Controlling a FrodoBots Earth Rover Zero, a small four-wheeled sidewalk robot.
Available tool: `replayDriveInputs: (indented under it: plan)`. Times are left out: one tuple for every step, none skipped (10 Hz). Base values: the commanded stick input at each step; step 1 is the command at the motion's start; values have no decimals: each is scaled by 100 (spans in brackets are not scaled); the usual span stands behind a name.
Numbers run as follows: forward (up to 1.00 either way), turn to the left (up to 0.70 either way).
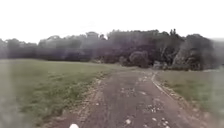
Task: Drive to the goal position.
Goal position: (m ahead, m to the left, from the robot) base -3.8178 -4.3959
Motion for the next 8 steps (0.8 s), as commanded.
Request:
replayDriveInputs:
  plan:
    - [84, -33]
    - [84, -33]
    - [84, -33]
    - [84, -33]
    - [84, -33]
    - [84, -33]
    - [53, -11]
    - [25, 0]
